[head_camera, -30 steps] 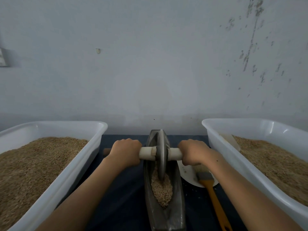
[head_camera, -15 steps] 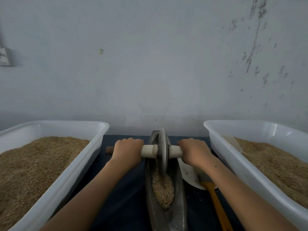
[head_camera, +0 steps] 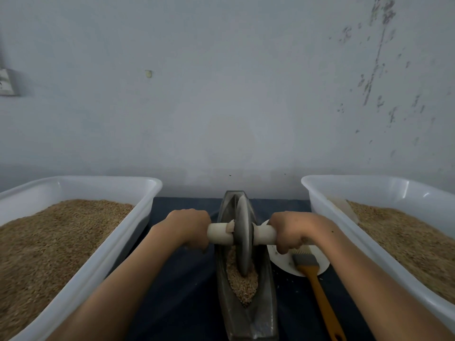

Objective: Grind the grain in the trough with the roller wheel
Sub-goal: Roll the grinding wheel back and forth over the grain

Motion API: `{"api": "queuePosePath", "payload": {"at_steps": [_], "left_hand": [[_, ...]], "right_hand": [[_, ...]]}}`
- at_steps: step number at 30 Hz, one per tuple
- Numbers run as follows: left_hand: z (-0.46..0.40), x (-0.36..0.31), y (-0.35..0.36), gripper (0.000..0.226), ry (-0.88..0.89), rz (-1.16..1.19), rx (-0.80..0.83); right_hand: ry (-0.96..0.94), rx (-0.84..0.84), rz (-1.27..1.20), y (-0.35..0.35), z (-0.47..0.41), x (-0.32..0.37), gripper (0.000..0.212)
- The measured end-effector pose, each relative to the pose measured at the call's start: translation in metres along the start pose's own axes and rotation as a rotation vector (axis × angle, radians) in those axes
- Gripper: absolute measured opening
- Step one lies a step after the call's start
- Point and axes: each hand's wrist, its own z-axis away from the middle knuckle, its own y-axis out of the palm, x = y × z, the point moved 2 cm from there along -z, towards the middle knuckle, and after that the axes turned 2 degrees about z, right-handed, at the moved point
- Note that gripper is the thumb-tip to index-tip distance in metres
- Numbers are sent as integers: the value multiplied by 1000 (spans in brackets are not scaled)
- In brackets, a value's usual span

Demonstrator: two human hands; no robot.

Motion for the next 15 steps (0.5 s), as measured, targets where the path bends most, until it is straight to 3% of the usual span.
{"api": "queuePosePath", "payload": {"at_steps": [3, 7, 9, 12, 15], "left_hand": [[-3, -2, 0, 37, -22, -51, -155], [-5, -4, 5, 25, -49, -44, -395], [-6, -4, 6, 21, -50, -32, -451], [-6, -3, 5, 26, -24, -58, -391], [-5, -2, 1, 39, -3, -64, -181]], "right_hand": [[15, -90, 12, 1, -4, 0, 32], [32, -414, 83, 2, -13, 1, 20], [35, -487, 74, 3, -15, 2, 19], [21, -402, 85, 3, -13, 0, 27], [-10, -197, 93, 1, -6, -1, 32]]}}
